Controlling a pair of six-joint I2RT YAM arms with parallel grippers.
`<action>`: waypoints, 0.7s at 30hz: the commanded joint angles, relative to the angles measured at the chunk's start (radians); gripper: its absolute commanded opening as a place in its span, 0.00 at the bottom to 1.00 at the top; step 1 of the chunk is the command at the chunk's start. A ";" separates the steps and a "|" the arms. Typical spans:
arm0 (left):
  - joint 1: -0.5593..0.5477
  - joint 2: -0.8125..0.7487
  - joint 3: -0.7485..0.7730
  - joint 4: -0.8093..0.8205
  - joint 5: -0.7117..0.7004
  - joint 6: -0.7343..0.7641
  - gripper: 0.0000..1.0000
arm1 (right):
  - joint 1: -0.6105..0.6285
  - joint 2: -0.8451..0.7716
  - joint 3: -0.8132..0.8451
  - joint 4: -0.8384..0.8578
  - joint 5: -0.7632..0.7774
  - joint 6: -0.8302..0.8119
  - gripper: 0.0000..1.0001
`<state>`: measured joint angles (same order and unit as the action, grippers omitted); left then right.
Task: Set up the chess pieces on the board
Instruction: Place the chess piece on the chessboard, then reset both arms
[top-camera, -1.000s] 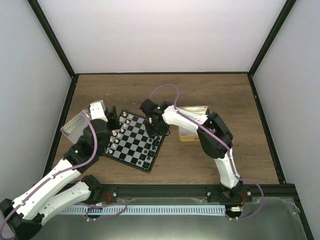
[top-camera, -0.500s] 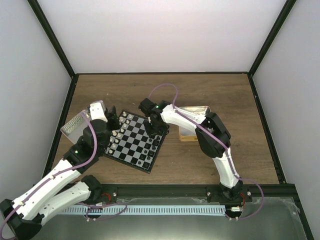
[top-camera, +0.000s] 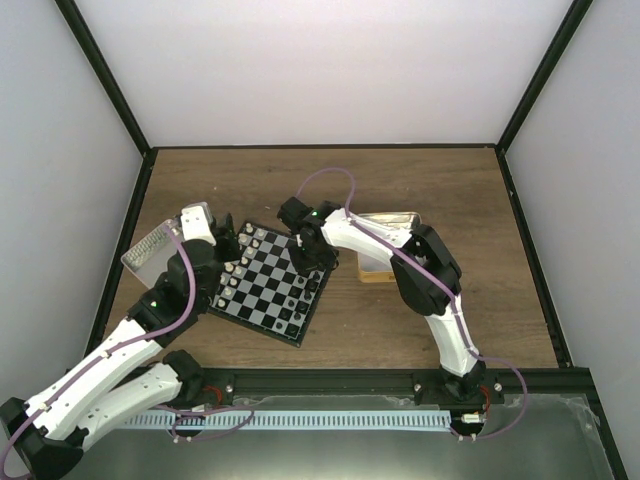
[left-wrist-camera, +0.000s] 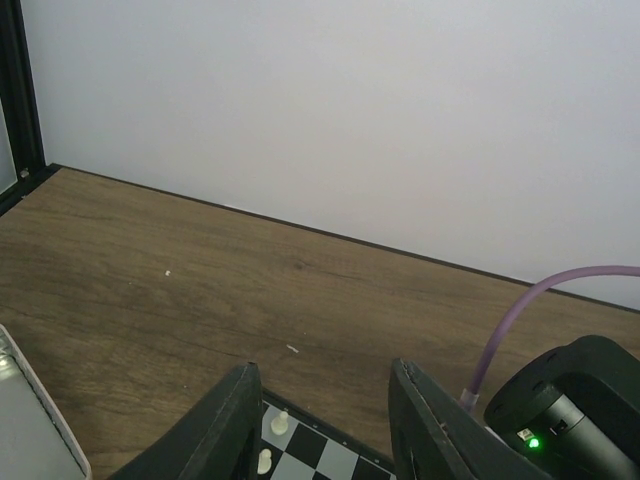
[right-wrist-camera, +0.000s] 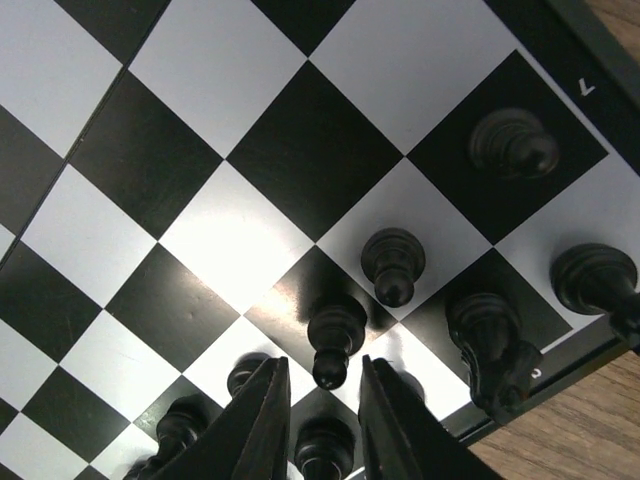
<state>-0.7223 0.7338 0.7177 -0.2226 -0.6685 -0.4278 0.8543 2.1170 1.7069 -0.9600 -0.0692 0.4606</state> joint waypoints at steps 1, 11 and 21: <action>0.004 -0.005 -0.001 0.005 0.004 0.000 0.37 | 0.008 -0.006 0.051 0.006 0.001 -0.005 0.23; 0.005 -0.013 0.054 -0.047 0.044 0.020 0.69 | 0.005 -0.125 0.056 0.058 0.054 0.038 0.32; 0.005 -0.171 0.105 -0.195 0.304 0.059 1.00 | -0.035 -0.611 -0.370 0.273 0.270 0.112 0.58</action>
<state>-0.7204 0.6418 0.7742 -0.3443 -0.4900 -0.3935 0.8364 1.6974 1.4834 -0.7826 0.0723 0.5354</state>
